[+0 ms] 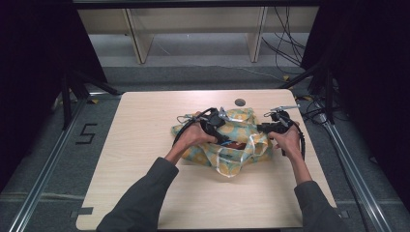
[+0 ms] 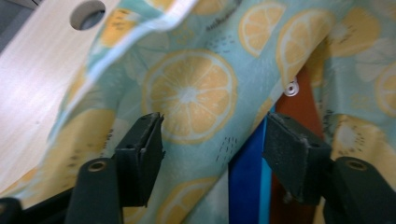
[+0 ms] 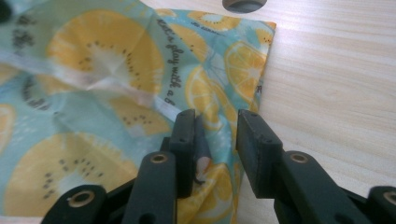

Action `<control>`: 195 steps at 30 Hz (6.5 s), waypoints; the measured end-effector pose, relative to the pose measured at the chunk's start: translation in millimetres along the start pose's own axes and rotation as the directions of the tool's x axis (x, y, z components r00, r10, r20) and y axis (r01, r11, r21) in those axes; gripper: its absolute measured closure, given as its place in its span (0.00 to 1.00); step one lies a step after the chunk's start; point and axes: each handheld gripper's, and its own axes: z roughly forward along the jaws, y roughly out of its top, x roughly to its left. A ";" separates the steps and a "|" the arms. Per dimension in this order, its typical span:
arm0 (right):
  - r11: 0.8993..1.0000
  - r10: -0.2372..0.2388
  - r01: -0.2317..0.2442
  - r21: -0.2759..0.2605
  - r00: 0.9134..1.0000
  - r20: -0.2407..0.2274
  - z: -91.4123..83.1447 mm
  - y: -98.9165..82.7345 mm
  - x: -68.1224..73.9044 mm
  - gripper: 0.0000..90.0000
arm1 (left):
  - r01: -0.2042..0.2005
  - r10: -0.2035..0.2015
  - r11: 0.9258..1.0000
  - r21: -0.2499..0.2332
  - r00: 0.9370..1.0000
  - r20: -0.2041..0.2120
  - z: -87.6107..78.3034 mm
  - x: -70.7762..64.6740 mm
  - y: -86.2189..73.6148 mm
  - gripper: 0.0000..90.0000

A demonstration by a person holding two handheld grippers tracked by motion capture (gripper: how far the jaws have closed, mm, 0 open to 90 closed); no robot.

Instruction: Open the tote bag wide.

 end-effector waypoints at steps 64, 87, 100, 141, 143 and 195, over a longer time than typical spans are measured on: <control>0.869 -0.492 0.467 -0.162 0.792 -0.361 -92.9 -28.5 186.9 0.78 | 0.389 -0.388 0.921 0.004 0.921 -0.031 2.7 87.7 10.9 0.99; 0.873 -0.475 0.464 0.149 0.879 0.045 -30.3 -8.9 143.5 0.86 | 0.378 -0.378 0.926 0.000 0.926 -0.007 -7.3 84.5 8.5 0.97; 0.923 -0.383 0.385 0.015 0.921 -0.070 -72.1 -12.9 134.0 0.77 | 0.383 -0.383 0.924 -0.002 0.924 -0.004 -7.5 86.2 4.7 0.98; 0.959 -0.248 0.222 0.175 0.958 0.146 -45.1 -66.2 -10.0 0.94 | 0.380 -0.381 0.925 -0.010 0.925 -0.009 -13.0 89.9 -1.5 0.98; 0.959 -0.234 0.203 0.200 0.961 0.149 -47.5 -64.0 -6.9 1.00 | 0.397 -0.397 0.917 -0.033 0.918 -0.004 -16.2 91.8 -2.1 0.98; 0.968 -0.237 0.233 -0.094 0.971 -0.038 -106.4 -54.0 60.0 0.48 | 0.404 -0.429 0.863 -0.304 0.903 -0.018 -132.3 -33.8 -112.7 0.31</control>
